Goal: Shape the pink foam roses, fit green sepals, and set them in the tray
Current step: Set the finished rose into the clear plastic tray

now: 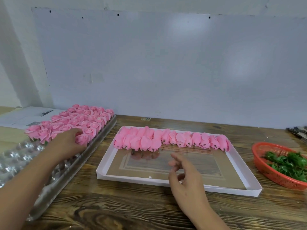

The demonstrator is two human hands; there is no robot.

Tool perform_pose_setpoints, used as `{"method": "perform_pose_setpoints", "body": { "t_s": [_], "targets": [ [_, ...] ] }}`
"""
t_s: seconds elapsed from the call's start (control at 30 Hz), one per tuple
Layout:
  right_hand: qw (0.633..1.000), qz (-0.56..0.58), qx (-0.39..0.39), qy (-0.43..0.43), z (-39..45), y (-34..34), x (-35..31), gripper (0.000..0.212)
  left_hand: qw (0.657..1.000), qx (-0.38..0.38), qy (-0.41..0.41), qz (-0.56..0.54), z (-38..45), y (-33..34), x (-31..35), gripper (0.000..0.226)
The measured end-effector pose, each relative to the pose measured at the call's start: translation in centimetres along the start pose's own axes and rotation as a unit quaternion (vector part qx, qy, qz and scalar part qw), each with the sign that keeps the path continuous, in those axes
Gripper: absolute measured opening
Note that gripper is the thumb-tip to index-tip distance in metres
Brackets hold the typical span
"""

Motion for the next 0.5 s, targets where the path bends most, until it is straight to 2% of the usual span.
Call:
{"method": "perform_pose_setpoints", "body": {
  "t_s": [0.1, 0.5],
  "targets": [
    [1.0, 0.0, 0.002, -0.002, -0.02, -0.03, -0.16, 0.057, 1.0, 0.004, 0.009, -0.01, -0.01, -0.05, 0.15, 0.072],
    [1.0, 0.004, 0.007, -0.006, 0.04, 0.0, -0.17, 0.059, 0.999, 0.031, 0.01, 0.011, 0.16, -0.6, 0.29, 0.051]
  ]
}}
Point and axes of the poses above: each hand's wrist, its own z-axis towards the middle knuckle, its own y-axis out of the palm, x = y × z, the point moved 9 cm from there along z, towards the middle knuckle, and after that the axes turned 5 degrees about -x, right-handed, at the moved point
